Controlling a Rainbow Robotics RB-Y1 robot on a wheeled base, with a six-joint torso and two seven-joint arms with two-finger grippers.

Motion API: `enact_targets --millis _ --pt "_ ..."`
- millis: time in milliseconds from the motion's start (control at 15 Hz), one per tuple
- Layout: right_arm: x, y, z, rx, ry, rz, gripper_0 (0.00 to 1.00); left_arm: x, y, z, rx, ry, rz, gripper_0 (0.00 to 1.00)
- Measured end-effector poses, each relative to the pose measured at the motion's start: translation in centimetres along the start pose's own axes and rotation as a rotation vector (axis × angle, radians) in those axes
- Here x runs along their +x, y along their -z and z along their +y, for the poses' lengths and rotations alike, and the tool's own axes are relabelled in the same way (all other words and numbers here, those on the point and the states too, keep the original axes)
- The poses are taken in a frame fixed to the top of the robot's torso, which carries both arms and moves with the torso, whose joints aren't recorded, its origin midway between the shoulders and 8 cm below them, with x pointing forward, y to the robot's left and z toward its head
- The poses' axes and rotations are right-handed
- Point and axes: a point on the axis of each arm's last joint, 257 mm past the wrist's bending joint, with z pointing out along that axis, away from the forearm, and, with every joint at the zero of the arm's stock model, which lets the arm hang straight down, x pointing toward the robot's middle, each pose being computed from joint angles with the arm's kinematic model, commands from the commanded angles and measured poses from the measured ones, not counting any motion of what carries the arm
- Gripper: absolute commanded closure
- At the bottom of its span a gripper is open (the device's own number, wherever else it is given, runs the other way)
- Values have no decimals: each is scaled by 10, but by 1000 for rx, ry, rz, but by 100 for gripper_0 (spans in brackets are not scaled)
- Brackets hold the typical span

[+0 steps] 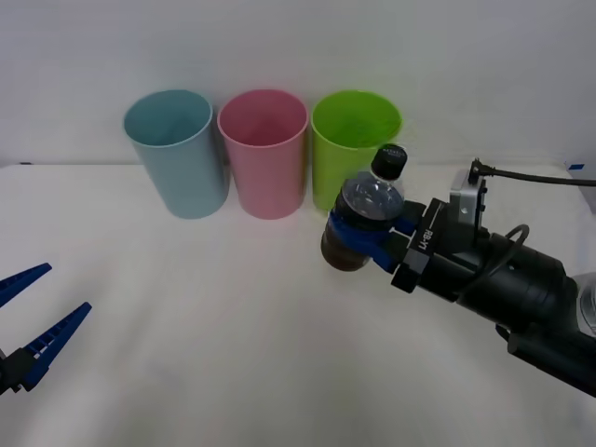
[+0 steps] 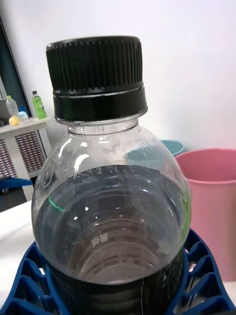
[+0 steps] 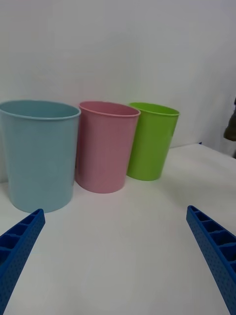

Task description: Grasp the object on the table and drop it into the matching bin: aluminum can to the light blue bin, PET bottle to the pink bin.

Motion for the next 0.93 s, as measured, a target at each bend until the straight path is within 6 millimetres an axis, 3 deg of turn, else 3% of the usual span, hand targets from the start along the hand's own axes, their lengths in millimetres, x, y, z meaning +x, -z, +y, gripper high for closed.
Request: enact_targets --millis 600,933 --pt "-50 -49 -19 66 -1 -98 100 0 0 0 0 0 0 0" --pt "-62 -81 -38 89 1 -123 100 0 0 0 0 0 0 0"
